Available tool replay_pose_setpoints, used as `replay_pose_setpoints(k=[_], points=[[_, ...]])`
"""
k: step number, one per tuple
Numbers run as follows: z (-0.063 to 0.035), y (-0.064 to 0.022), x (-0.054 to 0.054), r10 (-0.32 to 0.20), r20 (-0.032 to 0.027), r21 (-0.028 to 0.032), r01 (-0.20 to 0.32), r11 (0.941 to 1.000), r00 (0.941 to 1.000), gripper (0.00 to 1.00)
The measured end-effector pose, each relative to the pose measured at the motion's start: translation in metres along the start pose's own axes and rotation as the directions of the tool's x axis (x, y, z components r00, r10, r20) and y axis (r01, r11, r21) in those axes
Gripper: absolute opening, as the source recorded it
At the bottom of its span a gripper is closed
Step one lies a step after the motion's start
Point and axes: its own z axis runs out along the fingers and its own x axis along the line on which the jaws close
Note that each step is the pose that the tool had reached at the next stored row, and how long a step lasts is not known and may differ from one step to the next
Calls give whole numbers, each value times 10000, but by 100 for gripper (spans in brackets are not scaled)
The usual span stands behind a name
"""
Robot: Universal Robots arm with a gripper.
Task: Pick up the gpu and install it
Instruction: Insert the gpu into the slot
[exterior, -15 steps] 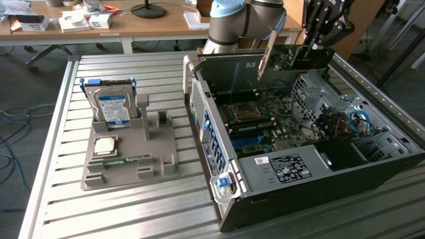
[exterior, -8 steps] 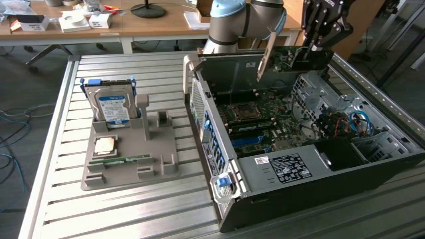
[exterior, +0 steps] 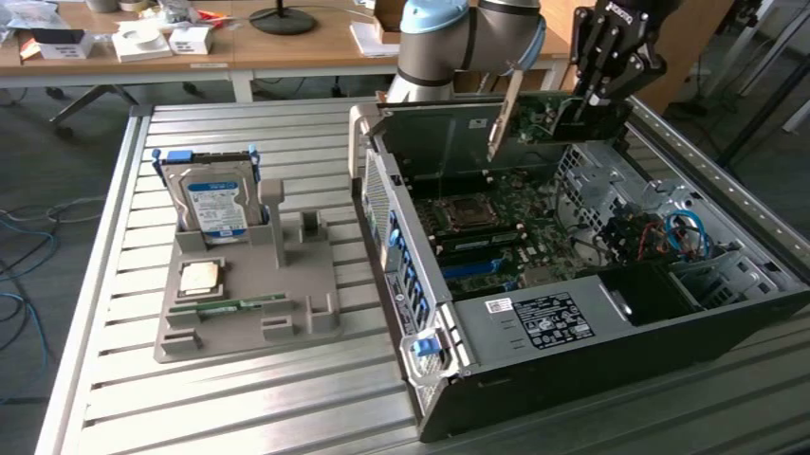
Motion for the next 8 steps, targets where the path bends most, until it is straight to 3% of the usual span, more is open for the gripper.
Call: replay_pose_setpoints(k=[8], points=[[41,2,2,0,0,0,0,10000,10000,26]])
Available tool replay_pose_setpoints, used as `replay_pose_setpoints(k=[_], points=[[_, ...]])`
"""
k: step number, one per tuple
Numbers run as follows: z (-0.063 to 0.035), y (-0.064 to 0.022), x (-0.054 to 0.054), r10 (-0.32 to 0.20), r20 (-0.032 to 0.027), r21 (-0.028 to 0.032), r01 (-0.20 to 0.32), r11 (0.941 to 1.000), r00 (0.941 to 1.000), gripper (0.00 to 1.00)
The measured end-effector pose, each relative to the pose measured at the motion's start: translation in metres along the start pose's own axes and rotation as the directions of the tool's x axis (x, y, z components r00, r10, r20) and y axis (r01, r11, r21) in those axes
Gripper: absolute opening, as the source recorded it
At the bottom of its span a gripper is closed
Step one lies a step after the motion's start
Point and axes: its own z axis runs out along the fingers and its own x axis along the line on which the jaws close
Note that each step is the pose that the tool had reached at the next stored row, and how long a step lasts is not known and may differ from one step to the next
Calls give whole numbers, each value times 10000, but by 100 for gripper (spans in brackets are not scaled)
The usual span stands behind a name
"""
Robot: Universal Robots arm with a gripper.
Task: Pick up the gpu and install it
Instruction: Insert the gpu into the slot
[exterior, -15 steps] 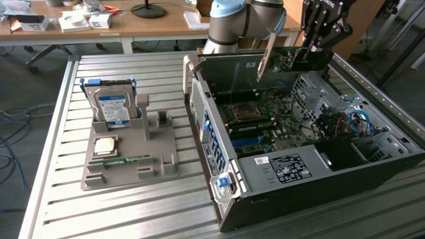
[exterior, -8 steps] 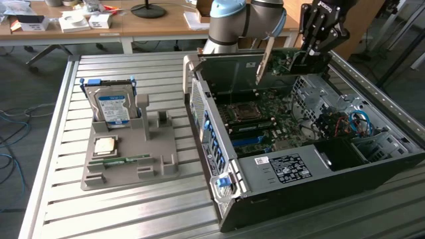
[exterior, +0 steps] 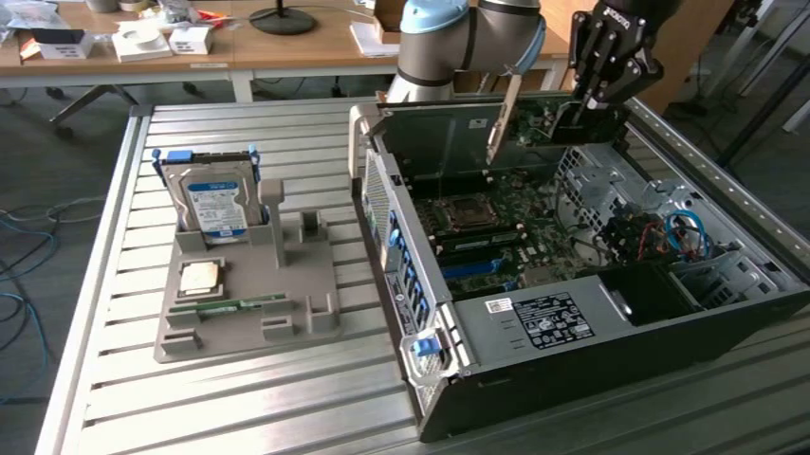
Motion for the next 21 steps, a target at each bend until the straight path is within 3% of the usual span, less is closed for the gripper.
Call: replay_pose_setpoints(k=[6,21], points=[[12,0,0,1,9,0,-1,10000,10000,26],[170,8,6,1,122,-9,0,10000,9999,26]])
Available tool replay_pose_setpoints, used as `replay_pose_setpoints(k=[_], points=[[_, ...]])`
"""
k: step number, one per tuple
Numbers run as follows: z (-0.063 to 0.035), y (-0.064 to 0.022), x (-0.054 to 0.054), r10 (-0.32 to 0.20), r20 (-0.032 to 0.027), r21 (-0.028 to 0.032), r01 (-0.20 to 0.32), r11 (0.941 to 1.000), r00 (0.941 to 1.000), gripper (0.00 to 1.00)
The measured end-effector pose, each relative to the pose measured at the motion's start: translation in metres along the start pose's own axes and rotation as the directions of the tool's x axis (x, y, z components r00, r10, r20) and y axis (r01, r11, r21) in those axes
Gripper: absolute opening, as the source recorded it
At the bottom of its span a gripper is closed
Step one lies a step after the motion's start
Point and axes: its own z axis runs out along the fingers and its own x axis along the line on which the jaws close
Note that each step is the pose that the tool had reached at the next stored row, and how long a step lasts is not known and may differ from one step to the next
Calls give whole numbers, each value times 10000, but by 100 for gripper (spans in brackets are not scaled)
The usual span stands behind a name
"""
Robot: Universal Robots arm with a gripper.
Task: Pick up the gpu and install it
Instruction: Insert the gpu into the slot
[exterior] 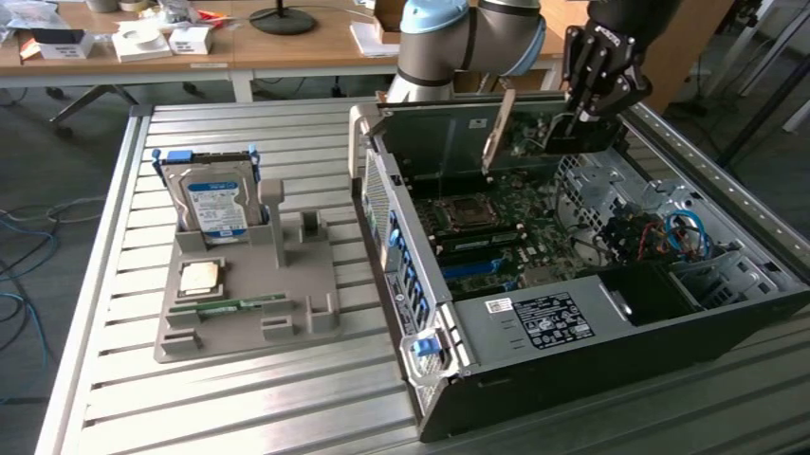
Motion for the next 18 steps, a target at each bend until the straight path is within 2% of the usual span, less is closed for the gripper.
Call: replay_pose_setpoints(k=[12,18], points=[[21,4,2,2,11,0,-2,10000,10000,26],[24,85,8,-1,12,5,1,10000,10000,26]])
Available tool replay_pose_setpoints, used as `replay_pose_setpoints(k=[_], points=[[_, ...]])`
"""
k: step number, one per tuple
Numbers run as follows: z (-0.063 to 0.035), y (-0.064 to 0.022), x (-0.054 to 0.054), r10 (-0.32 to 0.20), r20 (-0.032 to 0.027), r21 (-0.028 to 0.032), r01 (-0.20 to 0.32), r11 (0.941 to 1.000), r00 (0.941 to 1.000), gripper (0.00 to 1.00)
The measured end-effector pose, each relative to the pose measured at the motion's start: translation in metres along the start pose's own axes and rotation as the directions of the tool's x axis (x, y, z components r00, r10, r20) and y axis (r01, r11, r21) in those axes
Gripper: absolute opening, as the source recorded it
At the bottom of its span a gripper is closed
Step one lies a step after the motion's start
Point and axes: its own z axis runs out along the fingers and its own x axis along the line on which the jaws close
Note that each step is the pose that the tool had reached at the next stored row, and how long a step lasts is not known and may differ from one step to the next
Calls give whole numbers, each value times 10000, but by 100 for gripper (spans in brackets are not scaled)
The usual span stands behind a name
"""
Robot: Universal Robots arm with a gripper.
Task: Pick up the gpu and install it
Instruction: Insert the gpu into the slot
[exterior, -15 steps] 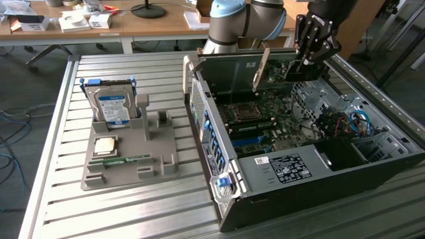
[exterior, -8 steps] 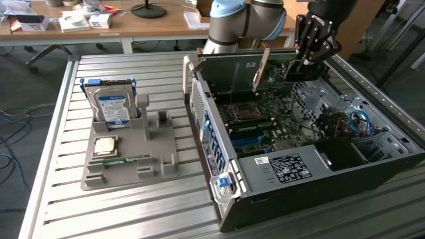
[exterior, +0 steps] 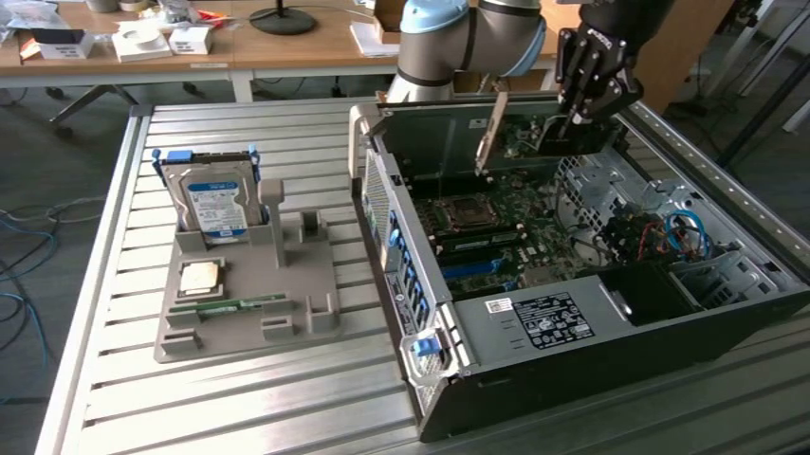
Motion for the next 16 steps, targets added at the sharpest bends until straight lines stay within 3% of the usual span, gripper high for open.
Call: replay_pose_setpoints(k=[11,16], points=[[2,176,14,1,0,8,-1,10000,10000,26],[1,184,15,0,-1,8,0,10000,10000,26]])
